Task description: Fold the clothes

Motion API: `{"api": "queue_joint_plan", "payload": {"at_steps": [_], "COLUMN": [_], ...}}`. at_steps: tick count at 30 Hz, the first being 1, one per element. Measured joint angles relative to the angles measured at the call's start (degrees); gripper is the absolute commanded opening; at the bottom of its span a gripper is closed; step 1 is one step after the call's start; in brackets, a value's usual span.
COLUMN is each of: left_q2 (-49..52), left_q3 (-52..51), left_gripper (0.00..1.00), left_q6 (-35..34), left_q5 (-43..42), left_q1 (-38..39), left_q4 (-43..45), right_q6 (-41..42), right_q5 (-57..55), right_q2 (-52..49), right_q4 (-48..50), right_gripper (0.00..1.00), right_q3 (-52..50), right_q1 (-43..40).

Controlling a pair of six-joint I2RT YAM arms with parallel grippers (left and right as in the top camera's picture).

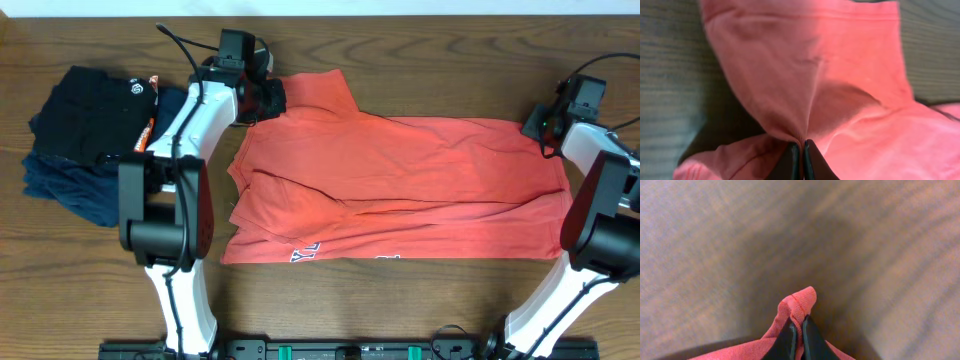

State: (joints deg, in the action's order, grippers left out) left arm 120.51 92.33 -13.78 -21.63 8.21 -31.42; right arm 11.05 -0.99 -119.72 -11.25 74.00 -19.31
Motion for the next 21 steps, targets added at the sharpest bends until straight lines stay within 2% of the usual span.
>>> {"api": "queue_joint_plan", "payload": {"at_steps": [11, 21], "left_q2": [-16.22, -16.68], "left_q3": [0.13, -0.02], "left_gripper": [0.06, 0.06], "left_q6": [0.11, 1.66], "left_q5": [-1.6, 0.35], "left_q1": [0.0, 0.0], "left_q4": [-19.58, -41.66], "right_q6": [0.39, 0.48], "right_q5": [-2.19, -12.28], "right_q2": [13.88, 18.67], "right_q4": [-17.86, -39.23], "right_gripper": [0.1, 0.09], "right_q3": [-0.66, -0.76], "right_q1": [-2.56, -2.54]}}
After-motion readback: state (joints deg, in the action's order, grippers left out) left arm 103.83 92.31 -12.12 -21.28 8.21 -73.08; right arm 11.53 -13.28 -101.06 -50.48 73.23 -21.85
